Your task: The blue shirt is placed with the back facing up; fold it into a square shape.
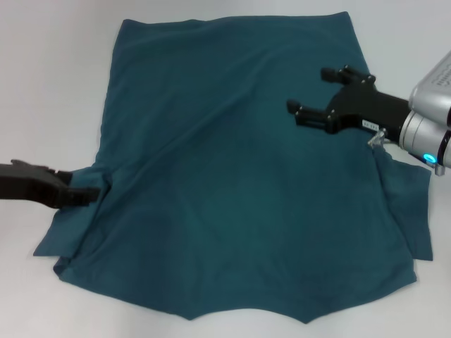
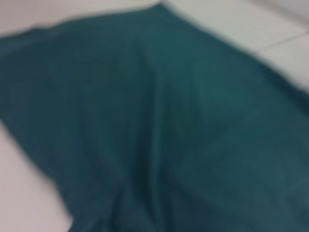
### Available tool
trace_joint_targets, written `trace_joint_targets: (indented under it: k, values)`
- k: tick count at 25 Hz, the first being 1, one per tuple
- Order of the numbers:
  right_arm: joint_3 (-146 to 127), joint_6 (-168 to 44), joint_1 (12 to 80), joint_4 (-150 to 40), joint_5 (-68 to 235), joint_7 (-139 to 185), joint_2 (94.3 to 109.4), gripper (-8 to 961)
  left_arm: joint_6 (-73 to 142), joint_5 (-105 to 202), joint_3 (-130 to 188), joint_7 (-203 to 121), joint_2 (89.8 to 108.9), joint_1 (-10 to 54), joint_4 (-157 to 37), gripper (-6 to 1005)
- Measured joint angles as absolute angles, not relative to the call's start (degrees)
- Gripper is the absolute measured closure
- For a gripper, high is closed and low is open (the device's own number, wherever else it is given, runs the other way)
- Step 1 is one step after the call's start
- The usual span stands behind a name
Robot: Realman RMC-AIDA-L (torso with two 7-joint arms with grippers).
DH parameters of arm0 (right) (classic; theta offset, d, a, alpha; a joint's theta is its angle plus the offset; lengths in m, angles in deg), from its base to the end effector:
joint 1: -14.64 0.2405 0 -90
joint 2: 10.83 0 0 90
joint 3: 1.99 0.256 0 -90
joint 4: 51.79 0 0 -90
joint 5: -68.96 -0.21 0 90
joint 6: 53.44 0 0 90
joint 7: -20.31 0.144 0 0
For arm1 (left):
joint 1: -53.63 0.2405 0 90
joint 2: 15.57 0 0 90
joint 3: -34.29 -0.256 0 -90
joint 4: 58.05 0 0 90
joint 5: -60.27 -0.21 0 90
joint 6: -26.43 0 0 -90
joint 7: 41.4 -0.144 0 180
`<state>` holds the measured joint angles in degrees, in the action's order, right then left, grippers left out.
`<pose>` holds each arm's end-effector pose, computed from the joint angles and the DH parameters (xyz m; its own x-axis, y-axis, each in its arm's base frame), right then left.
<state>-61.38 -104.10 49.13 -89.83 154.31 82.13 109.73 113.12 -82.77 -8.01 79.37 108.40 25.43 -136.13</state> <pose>0.2213 0.4219 -0.0052 0.8794 -0.0435 -0.4740 -0.3745 -0.6780 -0.6325 -0.2521 0.3527 0.0777 0.7364 0.6333 0.2381 0.6560 -0.5823 -0.4802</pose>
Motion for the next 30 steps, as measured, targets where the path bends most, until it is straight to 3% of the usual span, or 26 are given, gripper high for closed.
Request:
trace_joint_targets:
  k: [8, 30]
  values:
    - [-70.37, -94.2, 49.28, -89.37, 151.05, 78.5, 109.83, 41, 106.33, -92.31, -16.89, 89.18, 108.47, 24.86, -135.03, 353]
    - [-75.6, -94.09, 47.16, -89.72, 146.26, 78.23, 109.75, 87, 95.4, -103.5, -25.84, 94.32, 108.08, 22.4, -127.32, 356]
